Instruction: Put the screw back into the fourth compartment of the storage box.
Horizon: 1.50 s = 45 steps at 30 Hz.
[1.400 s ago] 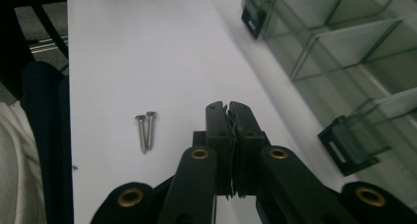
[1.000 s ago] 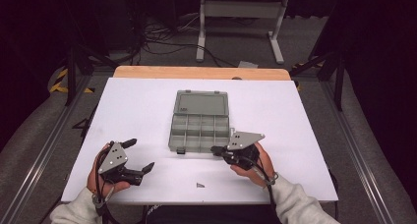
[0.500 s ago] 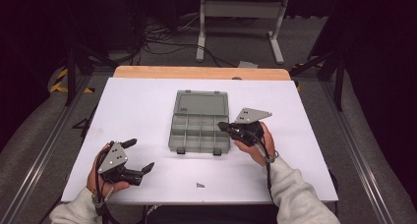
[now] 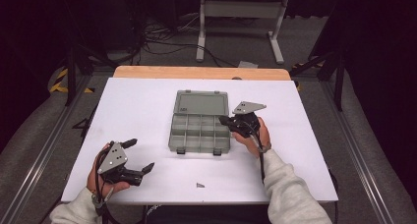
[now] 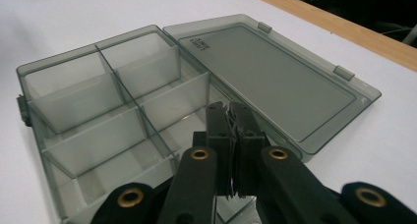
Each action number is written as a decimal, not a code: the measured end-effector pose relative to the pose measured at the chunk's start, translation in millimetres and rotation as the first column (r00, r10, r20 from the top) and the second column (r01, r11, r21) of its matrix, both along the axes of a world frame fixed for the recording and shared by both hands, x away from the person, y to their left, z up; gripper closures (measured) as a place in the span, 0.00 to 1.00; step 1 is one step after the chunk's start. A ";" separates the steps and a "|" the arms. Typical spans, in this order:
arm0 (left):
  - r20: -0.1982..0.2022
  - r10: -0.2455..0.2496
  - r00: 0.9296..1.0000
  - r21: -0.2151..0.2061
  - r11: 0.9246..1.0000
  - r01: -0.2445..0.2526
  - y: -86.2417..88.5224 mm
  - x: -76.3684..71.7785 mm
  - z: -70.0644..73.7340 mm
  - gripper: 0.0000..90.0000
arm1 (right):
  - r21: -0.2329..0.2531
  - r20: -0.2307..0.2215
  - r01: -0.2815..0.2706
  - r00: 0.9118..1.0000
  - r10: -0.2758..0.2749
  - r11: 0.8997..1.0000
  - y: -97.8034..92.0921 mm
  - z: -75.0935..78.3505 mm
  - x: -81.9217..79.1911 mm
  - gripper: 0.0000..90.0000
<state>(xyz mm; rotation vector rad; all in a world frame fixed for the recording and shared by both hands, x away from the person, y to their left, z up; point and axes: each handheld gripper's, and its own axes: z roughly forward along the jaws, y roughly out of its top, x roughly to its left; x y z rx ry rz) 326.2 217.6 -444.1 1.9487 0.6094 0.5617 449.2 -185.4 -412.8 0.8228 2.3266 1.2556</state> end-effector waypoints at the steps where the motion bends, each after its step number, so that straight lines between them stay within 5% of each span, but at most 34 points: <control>1: -0.001 -0.001 1.000 -0.001 1.000 0.001 -0.1 0.1 -0.1 0.05 | 0.005 -0.006 0.002 1.000 -0.002 1.000 -0.4 -1.2 1.3 0.99; 17: -0.002 -0.005 1.000 0.004 1.000 0.005 -0.2 0.2 -0.1 0.05 | 0.003 -0.058 0.019 0.998 -0.019 1.000 0.6 -13.7 7.8 0.98; 45: 0.001 -0.006 1.000 0.009 1.000 0.006 -0.8 -0.5 0.4 0.05 | 0.013 -0.054 0.042 0.998 -0.042 0.999 -3.7 -11.6 4.6 0.94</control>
